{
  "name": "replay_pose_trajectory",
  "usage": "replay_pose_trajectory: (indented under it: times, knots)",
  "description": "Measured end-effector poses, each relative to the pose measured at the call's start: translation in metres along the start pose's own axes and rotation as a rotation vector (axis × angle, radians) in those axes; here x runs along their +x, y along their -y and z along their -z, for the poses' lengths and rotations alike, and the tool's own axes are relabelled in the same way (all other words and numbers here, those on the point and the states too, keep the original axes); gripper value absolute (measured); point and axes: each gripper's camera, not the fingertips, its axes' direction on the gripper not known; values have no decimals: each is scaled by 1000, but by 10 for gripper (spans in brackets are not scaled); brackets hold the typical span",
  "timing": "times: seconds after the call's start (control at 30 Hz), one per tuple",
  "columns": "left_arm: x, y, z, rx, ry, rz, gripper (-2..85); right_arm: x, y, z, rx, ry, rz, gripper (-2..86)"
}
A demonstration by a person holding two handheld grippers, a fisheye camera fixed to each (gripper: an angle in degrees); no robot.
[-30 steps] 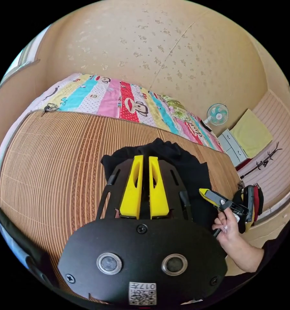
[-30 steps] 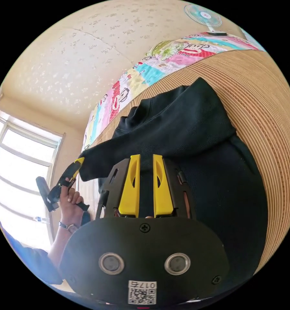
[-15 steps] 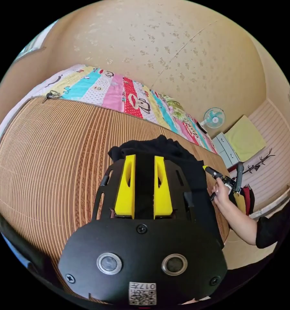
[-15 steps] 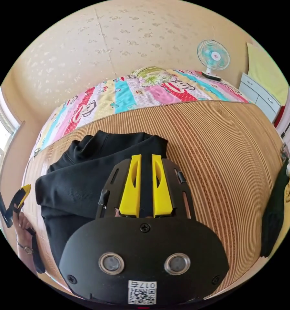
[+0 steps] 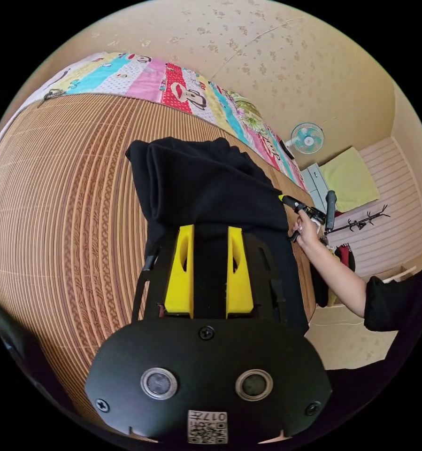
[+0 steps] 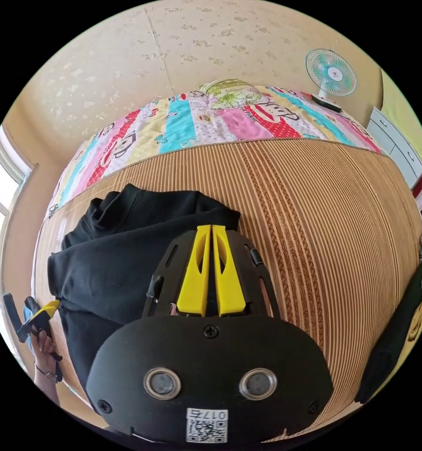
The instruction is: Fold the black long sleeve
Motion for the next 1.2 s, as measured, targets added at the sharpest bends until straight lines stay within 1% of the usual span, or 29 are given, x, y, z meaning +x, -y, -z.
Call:
replay_pose_trajectory:
  times: [0.07, 0.13, 0.2, 0.23, 0.3, 0.33, 0.4, 0.43, 0.5, 0.53, 0.6, 0.67, 0.73, 0.8, 0.87, 0.93, 1.0, 1.03, 1.1, 1.13, 1.2]
  knots:
    - [0, -21, 13, 4, 11, 30, 110, 6, -15, 19, 9, 56, 9, 19]
    - [-3, -54, 29, -12, 48, 88, 109, 12, -35, 25, -49, 91, 26, 23]
    - [-3, -79, 38, -36, 57, 110, 107, 25, -61, 20, -134, 28, 42, 23]
    - [-2, -93, 43, -65, 53, 111, 103, 30, -65, 19, -147, 12, 42, 23]
    - [2, -109, 48, -115, 45, 111, 100, 55, -66, 5, -248, -90, -33, 21]
    - [6, -119, 51, -147, 39, 105, 99, 60, -63, 2, -262, -73, -35, 20]
    - [12, -131, 56, -183, 55, 92, 99, 76, -46, 10, -245, -36, -85, 21]
    - [14, -138, 61, -193, 72, 94, 99, 77, -42, 14, -238, -24, -78, 23]
    - [14, -148, 68, -200, 93, 107, 98, 74, -37, 35, -201, 80, -10, 31]
    - [12, -151, 70, -204, 95, 122, 98, 74, -38, 36, -210, 115, 6, 34]
    - [9, -154, 70, -207, 81, 145, 97, 77, -48, 29, -287, 215, 35, 43]
    - [7, -155, 63, -228, 92, 154, 92, 80, -55, 18, -319, 200, 56, 37]
    - [8, -158, 49, -311, 161, 132, 58, 84, -56, 16, -294, 133, 85, 27]
    - [13, -164, 44, -339, 231, 75, 8, 97, -50, 15, -271, 65, 49, 20]
    - [16, -169, 43, -345, 276, 49, -1, 114, -54, 11, -266, 103, -41, 19]
    - [10, -172, 48, -317, 248, 107, -4, 125, -61, 12, -258, 138, -92, 21]
    - [4, -173, 57, -280, 183, 168, 0, 131, -67, 32, -255, 97, -105, 26]
    - [1, -175, 67, -235, 123, 192, 5, 132, -69, 40, -245, 103, -88, 28]
    - [-2, -181, 78, -194, 44, 215, 40, 142, -87, 73, -249, 185, -32, 38]
    - [-3, -184, 80, -219, 24, 224, 58, 146, -94, 79, -264, 211, -19, 39]
    - [-2, -188, 79, -291, 33, 226, 78, 166, -128, 101, -365, 256, 30, 42]
